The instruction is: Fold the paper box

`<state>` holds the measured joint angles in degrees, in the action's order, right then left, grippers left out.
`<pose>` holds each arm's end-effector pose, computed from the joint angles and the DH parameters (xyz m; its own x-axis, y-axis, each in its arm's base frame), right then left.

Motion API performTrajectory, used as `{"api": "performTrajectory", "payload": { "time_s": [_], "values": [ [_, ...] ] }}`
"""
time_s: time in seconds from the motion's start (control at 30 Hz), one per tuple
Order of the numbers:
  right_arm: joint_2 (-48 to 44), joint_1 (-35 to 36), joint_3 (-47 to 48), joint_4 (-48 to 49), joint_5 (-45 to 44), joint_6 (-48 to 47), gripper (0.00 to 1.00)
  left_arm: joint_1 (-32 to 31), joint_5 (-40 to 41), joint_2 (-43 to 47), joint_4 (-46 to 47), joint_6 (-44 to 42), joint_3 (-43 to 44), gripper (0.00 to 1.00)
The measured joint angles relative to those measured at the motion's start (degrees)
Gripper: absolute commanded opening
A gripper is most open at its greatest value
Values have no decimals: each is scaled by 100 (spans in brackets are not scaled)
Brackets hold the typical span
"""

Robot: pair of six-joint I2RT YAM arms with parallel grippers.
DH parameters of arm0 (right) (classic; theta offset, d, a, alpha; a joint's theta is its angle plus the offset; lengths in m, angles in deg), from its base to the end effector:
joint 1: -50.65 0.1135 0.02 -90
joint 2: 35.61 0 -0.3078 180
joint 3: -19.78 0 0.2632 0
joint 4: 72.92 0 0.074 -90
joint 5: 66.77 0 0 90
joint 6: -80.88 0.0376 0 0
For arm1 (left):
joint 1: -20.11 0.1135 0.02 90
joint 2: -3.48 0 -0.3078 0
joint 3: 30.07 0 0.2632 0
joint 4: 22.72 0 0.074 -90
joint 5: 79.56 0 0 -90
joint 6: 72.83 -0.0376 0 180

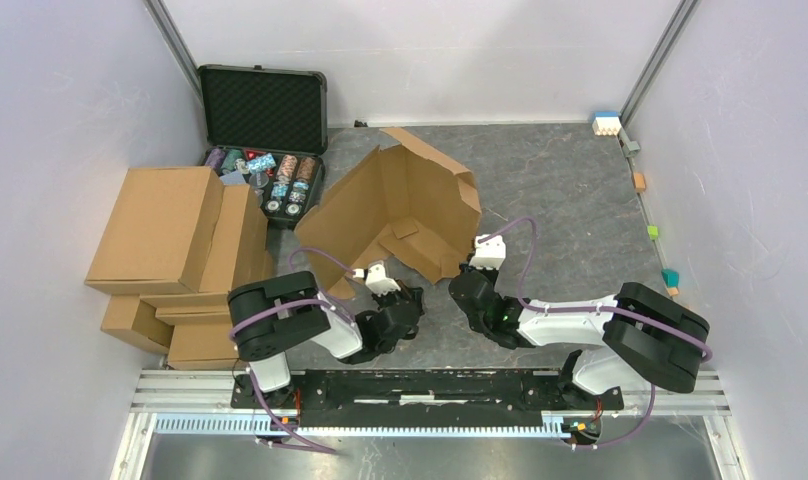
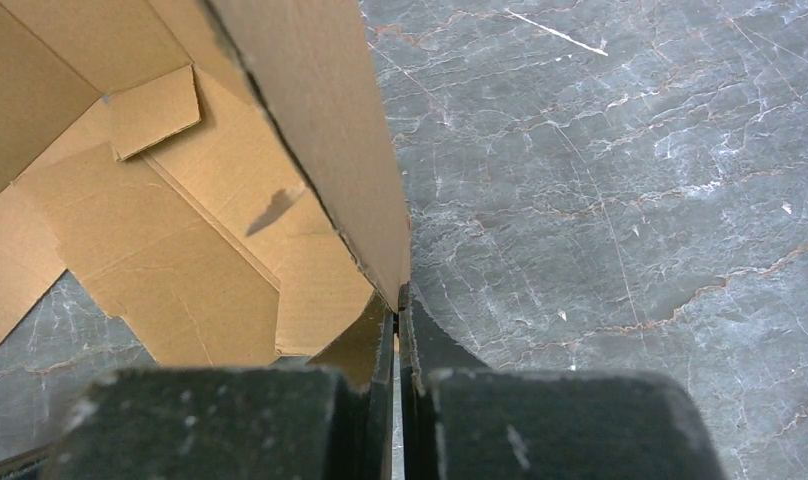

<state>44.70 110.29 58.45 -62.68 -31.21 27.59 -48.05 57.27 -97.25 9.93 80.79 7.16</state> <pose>0.1511 0.1974 0.1921 -0.3013 0.1735 -0.9376 0.0365 0.9847 0.1704 0.1298 -0.2500 0.1292 -0.4450 -0.5372 -0.7165 0.0078 0.7977 -0.6029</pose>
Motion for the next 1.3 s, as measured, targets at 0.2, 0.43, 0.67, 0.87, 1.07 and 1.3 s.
{"api": "performTrajectory", "payload": {
  "time_s": [0.2, 0.43, 0.67, 0.87, 1.07, 1.3],
  "values": [
    [0, -4, -90, 208, 79, -131, 0, 232, -28, -461, 944, -203, -22, 2],
    [0, -13, -162, 350, 186, -210, 0, 398, -232, -680, 1703, -855, -70, 2],
    [0, -50, -175, 400, 192, -214, 0, 398, -494, -680, 1687, -1572, 184, 2],
    [0, -94, -175, 417, 190, -210, 0, 398, -584, -629, 1381, -1810, 345, 12],
    [0, -125, -173, 389, 157, -116, 0, 398, -868, -428, 1272, -1690, 17, 43],
    [35, -125, -173, 291, 140, 94, 0, 420, -1047, 66, 1158, -1414, -306, 63]
  ]
}}
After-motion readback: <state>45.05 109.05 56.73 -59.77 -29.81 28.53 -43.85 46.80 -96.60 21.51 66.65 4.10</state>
